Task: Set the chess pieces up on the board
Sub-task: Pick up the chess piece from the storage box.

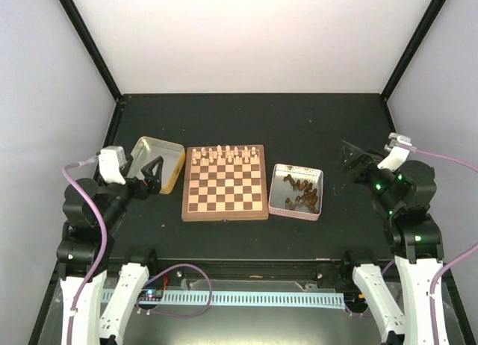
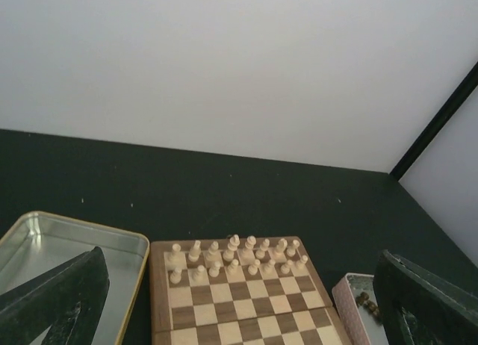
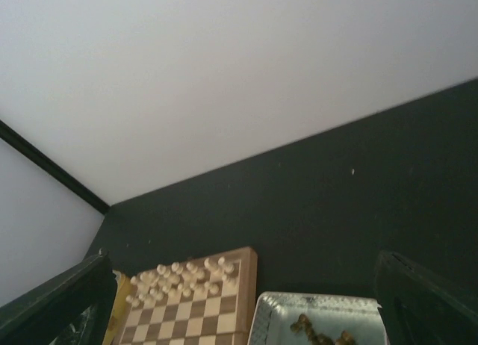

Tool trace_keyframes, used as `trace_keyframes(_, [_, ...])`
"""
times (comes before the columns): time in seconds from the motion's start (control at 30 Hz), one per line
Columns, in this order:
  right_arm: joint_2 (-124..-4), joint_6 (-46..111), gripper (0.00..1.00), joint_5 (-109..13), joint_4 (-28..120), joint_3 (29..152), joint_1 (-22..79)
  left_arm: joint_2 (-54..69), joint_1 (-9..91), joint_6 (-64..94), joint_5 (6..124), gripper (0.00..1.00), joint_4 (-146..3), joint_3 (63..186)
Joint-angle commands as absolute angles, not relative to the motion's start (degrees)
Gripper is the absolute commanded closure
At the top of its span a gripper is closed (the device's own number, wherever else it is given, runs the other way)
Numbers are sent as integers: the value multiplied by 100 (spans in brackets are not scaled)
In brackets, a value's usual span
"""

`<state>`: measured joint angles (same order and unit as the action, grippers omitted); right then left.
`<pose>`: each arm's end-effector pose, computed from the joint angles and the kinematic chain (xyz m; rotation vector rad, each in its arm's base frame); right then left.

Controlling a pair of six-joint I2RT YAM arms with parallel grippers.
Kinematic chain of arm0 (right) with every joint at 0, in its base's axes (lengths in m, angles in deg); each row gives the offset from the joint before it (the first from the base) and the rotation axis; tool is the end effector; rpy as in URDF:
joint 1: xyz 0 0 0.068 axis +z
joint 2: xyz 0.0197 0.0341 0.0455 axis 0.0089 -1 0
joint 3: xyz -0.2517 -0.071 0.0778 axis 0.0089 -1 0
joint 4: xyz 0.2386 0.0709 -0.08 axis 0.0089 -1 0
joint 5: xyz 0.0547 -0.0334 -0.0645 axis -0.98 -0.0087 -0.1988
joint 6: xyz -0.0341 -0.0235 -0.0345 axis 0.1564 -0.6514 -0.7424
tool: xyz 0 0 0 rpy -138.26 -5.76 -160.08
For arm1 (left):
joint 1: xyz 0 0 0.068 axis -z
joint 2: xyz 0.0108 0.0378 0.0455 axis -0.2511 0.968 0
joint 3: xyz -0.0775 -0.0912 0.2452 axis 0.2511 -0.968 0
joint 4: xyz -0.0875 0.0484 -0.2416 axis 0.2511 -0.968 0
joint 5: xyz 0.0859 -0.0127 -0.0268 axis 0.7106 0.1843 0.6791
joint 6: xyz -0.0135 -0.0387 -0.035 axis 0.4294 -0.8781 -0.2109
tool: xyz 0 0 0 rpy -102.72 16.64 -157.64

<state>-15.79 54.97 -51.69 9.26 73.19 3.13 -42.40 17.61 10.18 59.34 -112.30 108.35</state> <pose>0.1006 0.0133 0.3930 0.2609 1.7924 0.5789 0.0703 -0.0123 0.3873 -0.0264 1.7416 -0.4650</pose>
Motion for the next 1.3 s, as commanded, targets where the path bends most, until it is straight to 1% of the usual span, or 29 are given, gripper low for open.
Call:
trace_keyframes(0.0, [-1780,5869,4,-5885,1000,7011,201,-4251,1667,743,5644,1,-11705,10892])
trace_keyframes(0.1, [-1941,5954,3,-6401,1208,6718,174,-4276,1650,558,5292,1,-11697,10667])
trace_keyframes(0.27, [-2307,5949,4,-6825,1364,6214,153,-4205,1636,19,4872,1,-11501,10257])
trace_keyframes(0.33, [-2502,5937,6,-7013,1426,6011,156,-4106,1632,-111,4651,1,-11412,10090])
trace_keyframes(0.47, [-2852,5888,11,-7106,1604,5669,180,-3893,1623,-187,3852,1,-11056,9711])
trace_keyframes(0.53, [-3039,5790,17,-6884,1645,5550,264,-3884,1621,-153,3741,1,-10815,9466])
trace_keyframes(0.63, [-3415,5616,28,-6307,1536,5548,535,-4019,1621,-132,3728,1,-10177,8994])
trace_keyframes(0.73, [-3762,5600,46,-5796,1505,5592,912,-4124,1621,-155,3671,1,-9754,8677])
trace_keyframes(0.77, [-3867,5627,50,-5613,1494,5627,1056,-4131,1621,-80,3692,1,-9739,8660])
trace_keyframes(0.8, [-3974,5635,52,-5429,1467,5669,1239,-4135,1617,-3,3785,1,-9753,8666])
trace_keyframes(0.9, [-4368,5694,51,-4588,1368,5820,1764,-4112,1617,73,4283,1,-9877,8672])
trace_keyframes(1.07, [-5129,5651,51,-3785,1287,5991,2066,-4008,1621,-65,4926,1,-10040,8644])
trace_keyframes(1.23, [-5826,5453,70,-3608,1258,6245,2128,-3933,1619,-52,5129,1,-10024,8576])
trace_keyframes(1.27, [-5919,5447,72,-3616,1262,6300,2136,-3918,1620,-25,5139,1,-10011,8570])
